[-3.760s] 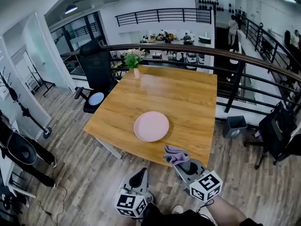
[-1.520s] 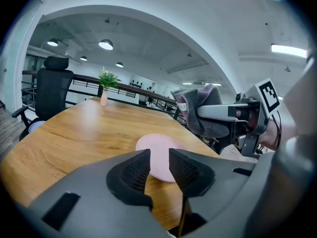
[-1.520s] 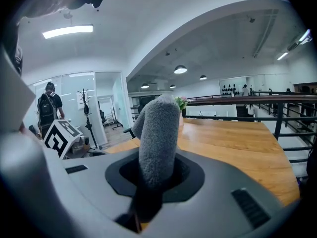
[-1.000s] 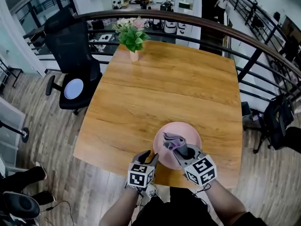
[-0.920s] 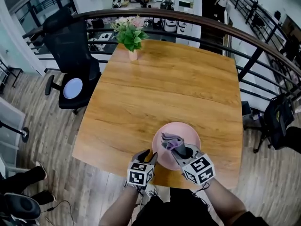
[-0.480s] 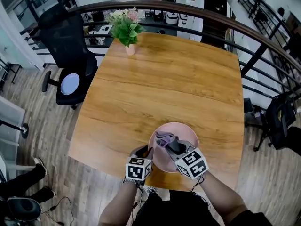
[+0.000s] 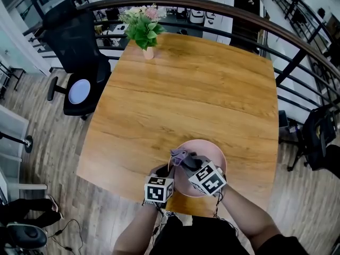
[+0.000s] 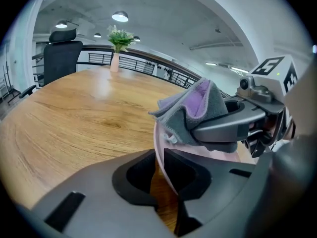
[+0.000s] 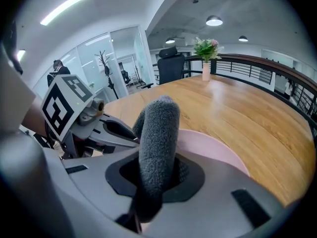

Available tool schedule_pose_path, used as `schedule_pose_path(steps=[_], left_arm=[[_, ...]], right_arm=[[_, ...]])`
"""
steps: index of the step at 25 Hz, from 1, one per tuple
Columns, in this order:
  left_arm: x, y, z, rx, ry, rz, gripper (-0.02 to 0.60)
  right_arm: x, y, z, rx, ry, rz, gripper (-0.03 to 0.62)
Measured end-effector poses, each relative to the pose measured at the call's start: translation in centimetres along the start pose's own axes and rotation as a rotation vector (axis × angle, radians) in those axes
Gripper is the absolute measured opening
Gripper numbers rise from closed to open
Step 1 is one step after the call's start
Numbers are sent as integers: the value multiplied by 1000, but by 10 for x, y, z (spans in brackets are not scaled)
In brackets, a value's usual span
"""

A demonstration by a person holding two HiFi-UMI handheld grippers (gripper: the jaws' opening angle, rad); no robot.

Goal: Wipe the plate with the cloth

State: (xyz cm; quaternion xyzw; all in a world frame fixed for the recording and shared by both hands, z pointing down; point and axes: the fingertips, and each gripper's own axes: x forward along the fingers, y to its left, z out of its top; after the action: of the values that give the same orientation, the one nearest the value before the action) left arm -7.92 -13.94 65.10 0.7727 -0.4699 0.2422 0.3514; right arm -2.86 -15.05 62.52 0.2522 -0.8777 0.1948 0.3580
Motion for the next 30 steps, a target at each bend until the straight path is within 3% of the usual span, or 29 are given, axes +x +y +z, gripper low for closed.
schedule_pose_path(steps=[13,19,30], left_arm=[[3,2,2,0,-64,48,51],[3,2,2,2,-66,52,51],[4,3,0,0,-58,50,51]], right_arm=[[21,-10,-19,-19,159,-31,74],[26,-26,-16,-28,167,-60,72],[2,-81,-33,29,259,-209,74]])
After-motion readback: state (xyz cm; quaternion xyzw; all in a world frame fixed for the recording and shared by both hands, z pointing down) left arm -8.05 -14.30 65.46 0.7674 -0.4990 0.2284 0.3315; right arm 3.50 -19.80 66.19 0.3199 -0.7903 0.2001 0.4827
